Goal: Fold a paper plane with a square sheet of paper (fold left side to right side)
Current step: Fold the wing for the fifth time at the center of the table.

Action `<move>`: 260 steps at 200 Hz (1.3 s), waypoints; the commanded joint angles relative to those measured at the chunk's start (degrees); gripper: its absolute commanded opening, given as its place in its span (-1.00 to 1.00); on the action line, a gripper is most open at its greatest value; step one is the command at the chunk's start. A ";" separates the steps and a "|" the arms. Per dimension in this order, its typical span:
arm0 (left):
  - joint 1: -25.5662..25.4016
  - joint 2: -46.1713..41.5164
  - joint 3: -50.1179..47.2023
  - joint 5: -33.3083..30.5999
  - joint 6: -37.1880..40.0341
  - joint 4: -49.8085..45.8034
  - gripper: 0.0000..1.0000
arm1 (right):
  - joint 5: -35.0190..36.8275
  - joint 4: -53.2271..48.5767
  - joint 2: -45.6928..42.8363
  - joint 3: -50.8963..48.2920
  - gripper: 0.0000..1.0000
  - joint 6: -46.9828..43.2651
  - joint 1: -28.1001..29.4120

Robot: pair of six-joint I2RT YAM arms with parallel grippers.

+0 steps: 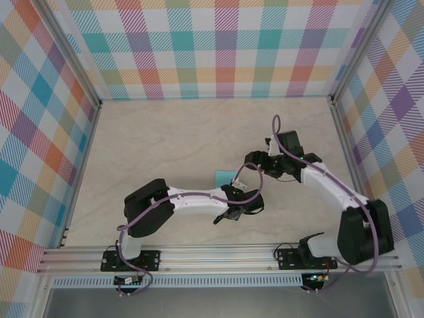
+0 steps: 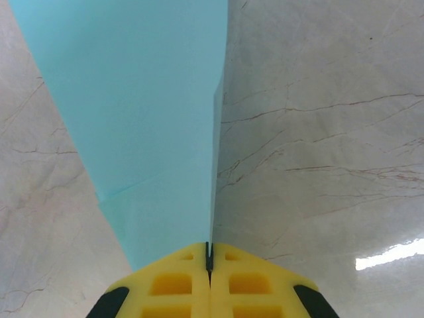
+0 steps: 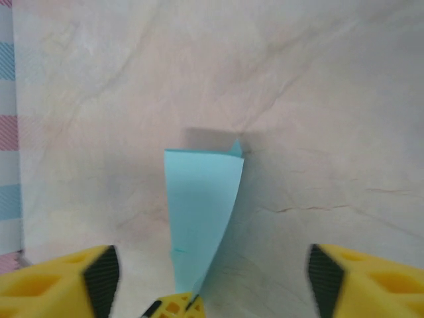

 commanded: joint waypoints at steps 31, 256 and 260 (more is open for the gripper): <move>2.39 -5.07 -2.55 5.43 -1.05 4.12 -1.00 | 15.46 -8.62 -15.82 -3.94 1.00 -3.63 -1.67; 15.85 -19.55 -27.83 30.16 -6.58 39.67 -1.00 | -17.57 20.13 -4.08 -18.87 0.81 4.77 -0.44; 16.03 -19.64 -28.17 30.37 -6.82 40.26 -1.00 | -17.76 20.96 -3.48 -18.92 0.81 5.05 -0.22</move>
